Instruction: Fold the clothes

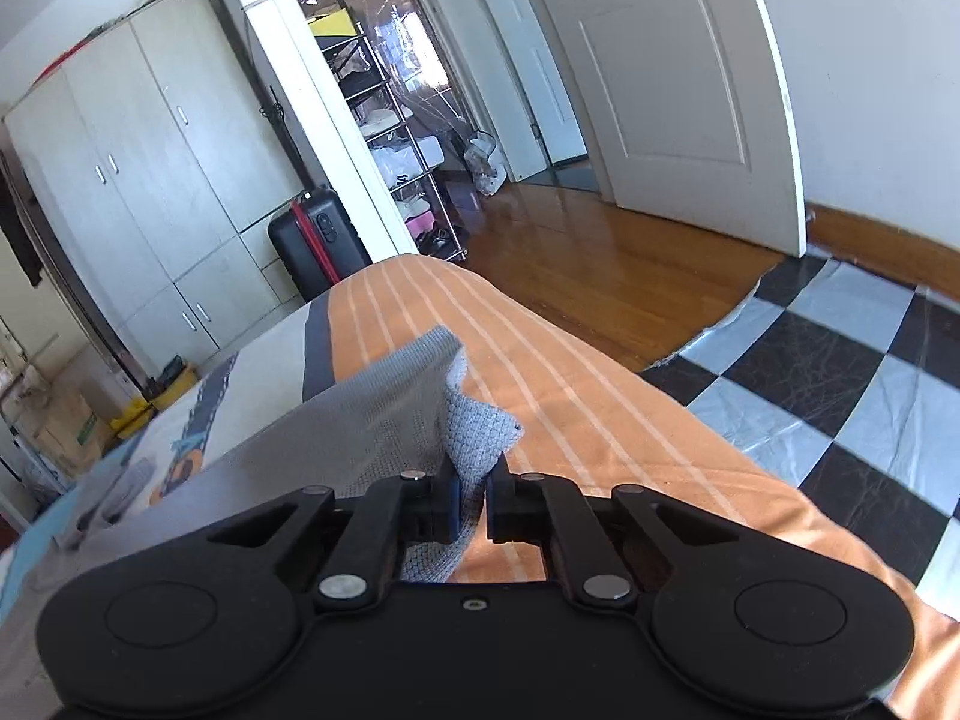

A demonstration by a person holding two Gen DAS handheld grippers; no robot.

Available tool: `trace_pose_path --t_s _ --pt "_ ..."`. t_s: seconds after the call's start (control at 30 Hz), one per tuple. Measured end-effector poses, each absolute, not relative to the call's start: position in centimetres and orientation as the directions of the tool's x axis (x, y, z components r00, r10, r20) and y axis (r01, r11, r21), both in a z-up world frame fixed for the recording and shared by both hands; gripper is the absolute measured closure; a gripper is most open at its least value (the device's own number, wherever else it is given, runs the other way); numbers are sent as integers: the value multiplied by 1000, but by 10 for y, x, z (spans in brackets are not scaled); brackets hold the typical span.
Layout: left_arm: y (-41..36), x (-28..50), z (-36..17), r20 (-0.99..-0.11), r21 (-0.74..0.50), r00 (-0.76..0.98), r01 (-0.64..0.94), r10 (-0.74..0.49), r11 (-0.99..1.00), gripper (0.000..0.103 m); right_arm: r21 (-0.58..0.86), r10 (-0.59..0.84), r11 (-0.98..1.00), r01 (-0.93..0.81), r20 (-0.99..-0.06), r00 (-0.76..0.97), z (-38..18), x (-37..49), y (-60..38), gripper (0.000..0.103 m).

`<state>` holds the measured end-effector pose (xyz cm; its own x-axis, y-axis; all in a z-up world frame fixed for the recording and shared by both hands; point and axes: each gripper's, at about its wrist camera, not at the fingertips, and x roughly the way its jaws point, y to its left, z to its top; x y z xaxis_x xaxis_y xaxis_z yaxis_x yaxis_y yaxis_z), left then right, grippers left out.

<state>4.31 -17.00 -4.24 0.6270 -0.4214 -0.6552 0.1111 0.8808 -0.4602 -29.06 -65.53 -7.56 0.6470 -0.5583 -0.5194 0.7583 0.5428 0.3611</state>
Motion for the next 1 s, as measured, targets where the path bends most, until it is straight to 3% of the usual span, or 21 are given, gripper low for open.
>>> trace_pose_path --t_s 0.4,0.5,0.63,0.67,0.7,0.73,0.77,0.83,1.0 --pt "-131 -1 -19 -637 -490 623 126 -453 862 95 312 -580 580 752 -490 651 -37 -320 -621 99" --pt "-131 -12 -25 -700 -398 591 143 -401 906 95 280 -582 583 763 -511 632 -39 -333 -612 99" --pt "-130 3 -56 -801 -372 473 89 -368 924 92 275 -531 543 793 -619 579 -72 -345 -613 99" --pt "-137 3 -60 -824 -316 462 108 -330 942 84 290 -516 524 801 -641 569 -82 -348 -617 98" --pt "-144 4 -65 -844 -260 451 128 -290 957 71 303 -503 499 812 -662 556 -91 -350 -621 96" --pt "-149 4 -67 -857 -216 446 144 -259 966 67 305 -512 462 833 -675 531 -100 -353 -623 91" --pt "-151 2 -67 -856 -201 453 150 -248 968 66 272 -567 431 860 -660 493 -103 -358 -622 71" --pt "-155 0 -64 -853 -176 466 169 -236 970 62 184 -659 365 913 -642 392 -105 -364 -621 49" --pt "-171 7 -39 -822 -180 474 310 -316 934 59 115 -690 425 898 -601 404 -87 -360 -619 50"
